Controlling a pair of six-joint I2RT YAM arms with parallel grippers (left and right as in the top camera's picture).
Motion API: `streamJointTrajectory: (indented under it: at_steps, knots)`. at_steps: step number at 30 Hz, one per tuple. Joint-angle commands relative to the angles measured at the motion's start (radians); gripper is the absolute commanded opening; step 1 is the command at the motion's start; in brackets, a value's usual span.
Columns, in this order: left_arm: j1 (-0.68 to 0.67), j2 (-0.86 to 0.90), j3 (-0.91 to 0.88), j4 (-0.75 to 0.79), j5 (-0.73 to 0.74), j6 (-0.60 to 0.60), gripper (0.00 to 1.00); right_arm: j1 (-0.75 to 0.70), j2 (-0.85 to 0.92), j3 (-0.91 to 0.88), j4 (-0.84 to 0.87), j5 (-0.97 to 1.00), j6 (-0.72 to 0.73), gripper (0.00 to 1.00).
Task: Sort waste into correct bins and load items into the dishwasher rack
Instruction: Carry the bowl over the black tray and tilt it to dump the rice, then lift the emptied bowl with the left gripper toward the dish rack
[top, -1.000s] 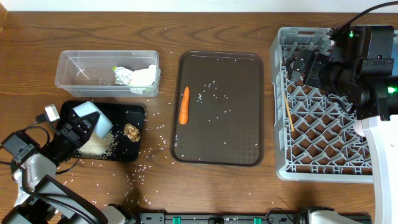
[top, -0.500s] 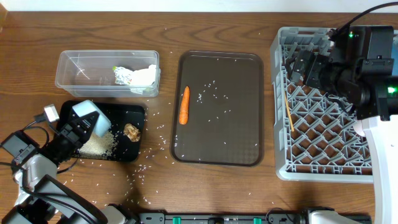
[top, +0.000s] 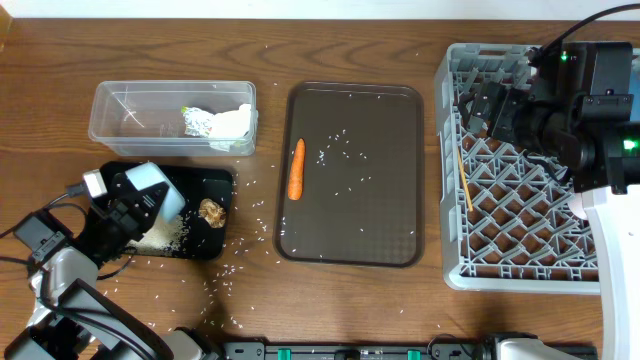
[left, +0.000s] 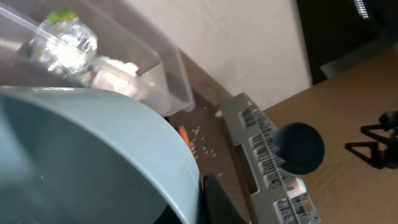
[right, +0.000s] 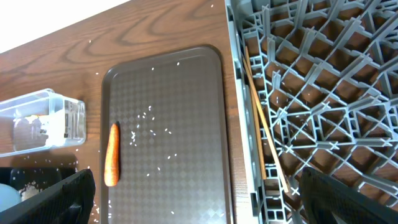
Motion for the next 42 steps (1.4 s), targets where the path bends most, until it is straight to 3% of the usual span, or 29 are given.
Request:
streamJointTrajectory:
  at_steps: [1, 9, 17, 21, 24, 27, 29, 32, 38, 42]
  knots:
    - [-0.007, 0.008, -0.008, 0.018, 0.062, -0.026, 0.07, -0.002, 0.0, 0.008, 0.001, -0.007, -0.001, 0.99]
    - [-0.024, 0.008, -0.008, 0.021, 0.026, -0.059, 0.06, -0.002, 0.0, 0.008, -0.013, -0.007, -0.001, 0.99]
    - [-0.04, 0.008, -0.008, 0.032, -0.119, -0.089, 0.06, -0.002, 0.0, 0.008, -0.014, -0.007, -0.001, 0.99]
    - [-0.044, 0.008, -0.008, 0.051, -0.095, -0.116, 0.06, -0.002, 0.0, 0.008, -0.016, -0.007, -0.001, 0.99]
    - [-0.054, 0.008, -0.008, 0.086, 0.074, -0.077, 0.06, -0.002, 0.0, 0.008, -0.016, -0.007, -0.001, 0.99]
    - [-0.045, 0.006, -0.008, 0.101, -0.064, -0.155, 0.06, -0.002, 0.0, 0.008, -0.013, -0.007, -0.001, 0.99]
    - [-0.052, 0.009, -0.008, 0.132, 0.054, -0.148, 0.06, -0.002, 0.0, 0.008, -0.014, -0.007, -0.001, 0.99]
    - [-0.057, 0.009, -0.008, 0.16, 0.074, -0.135, 0.06, -0.002, 0.0, 0.008, -0.021, -0.007, -0.001, 0.99]
    - [-0.118, 0.0, -0.005, 0.208, 0.074, -0.271, 0.06, -0.003, 0.0, 0.008, -0.018, -0.006, -0.002, 0.99]
    - [-0.236, -0.026, 0.008, 0.331, 0.074, -0.379, 0.06, -0.018, -0.003, 0.008, -0.001, 0.001, -0.024, 0.99]
